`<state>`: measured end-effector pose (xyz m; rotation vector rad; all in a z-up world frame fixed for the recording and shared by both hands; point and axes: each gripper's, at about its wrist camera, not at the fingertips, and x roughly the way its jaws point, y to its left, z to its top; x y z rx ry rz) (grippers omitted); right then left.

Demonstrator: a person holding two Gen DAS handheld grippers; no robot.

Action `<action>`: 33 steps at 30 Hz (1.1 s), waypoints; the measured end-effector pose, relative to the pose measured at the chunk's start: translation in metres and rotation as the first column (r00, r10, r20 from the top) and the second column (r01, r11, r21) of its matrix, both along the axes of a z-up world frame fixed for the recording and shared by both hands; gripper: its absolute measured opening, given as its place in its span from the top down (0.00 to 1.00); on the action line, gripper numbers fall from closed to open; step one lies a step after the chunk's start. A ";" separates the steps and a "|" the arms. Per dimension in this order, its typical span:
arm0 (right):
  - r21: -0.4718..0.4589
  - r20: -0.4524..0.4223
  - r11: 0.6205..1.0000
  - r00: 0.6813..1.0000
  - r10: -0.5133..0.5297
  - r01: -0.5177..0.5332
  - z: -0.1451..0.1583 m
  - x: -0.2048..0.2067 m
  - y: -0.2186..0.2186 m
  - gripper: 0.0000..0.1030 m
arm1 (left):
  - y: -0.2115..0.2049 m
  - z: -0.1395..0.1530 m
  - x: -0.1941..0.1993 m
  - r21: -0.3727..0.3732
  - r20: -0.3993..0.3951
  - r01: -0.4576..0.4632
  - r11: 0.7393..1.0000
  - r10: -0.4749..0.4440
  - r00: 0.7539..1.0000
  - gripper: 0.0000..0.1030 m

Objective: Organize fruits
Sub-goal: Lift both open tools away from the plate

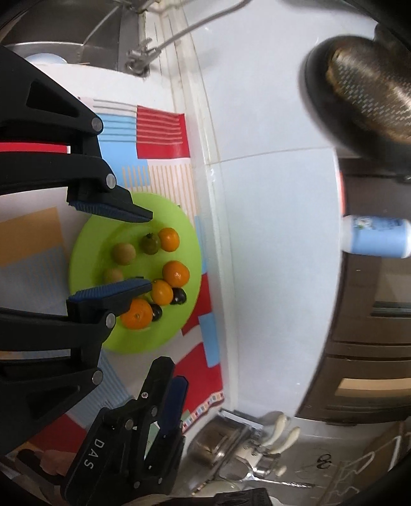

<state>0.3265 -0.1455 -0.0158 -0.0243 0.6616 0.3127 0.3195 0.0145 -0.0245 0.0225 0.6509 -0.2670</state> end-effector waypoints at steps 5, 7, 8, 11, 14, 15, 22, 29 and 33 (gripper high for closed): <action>0.018 0.037 1.000 0.999 -0.016 0.015 0.018 -0.031 -0.003 0.66 | 0.004 0.016 -0.029 -0.020 0.011 -0.046 0.999 0.046 0.999 0.54; 0.021 0.050 0.999 0.998 -0.029 0.028 0.024 -0.044 -0.005 0.58 | 0.006 0.021 -0.042 -0.012 0.027 -0.067 0.998 0.067 0.997 0.51; 0.019 0.056 0.999 0.998 -0.036 0.035 0.026 -0.049 -0.006 0.56 | 0.006 0.023 -0.047 -0.005 0.035 -0.074 0.997 0.075 0.997 0.49; 0.017 0.065 0.999 0.997 -0.048 0.047 0.032 -0.070 -0.008 0.56 | 0.007 0.029 -0.068 0.020 0.065 -0.102 0.995 0.100 0.993 0.45; 0.014 0.072 0.998 0.996 -0.058 0.057 0.036 -0.087 -0.010 0.50 | 0.005 0.034 -0.087 0.034 0.081 -0.114 0.993 0.111 0.990 0.42; 0.011 0.075 0.998 0.995 -0.065 0.064 0.037 -0.094 -0.012 0.49 | 0.005 0.035 -0.091 0.036 0.084 -0.117 0.992 0.114 0.990 0.41; 0.005 0.086 0.996 0.993 -0.084 0.084 0.043 -0.132 -0.017 0.45 | 0.004 0.042 -0.131 0.035 0.097 -0.125 0.992 0.122 0.988 0.30; 0.002 0.097 0.996 0.991 -0.092 0.093 0.049 -0.164 -0.019 0.43 | 0.004 0.050 -0.164 0.031 0.114 -0.139 0.990 0.135 0.984 0.19; -0.003 0.107 0.996 0.990 -0.092 0.093 0.052 -0.180 -0.019 0.43 | 0.005 0.051 -0.177 0.033 0.124 -0.153 0.988 0.148 0.981 0.15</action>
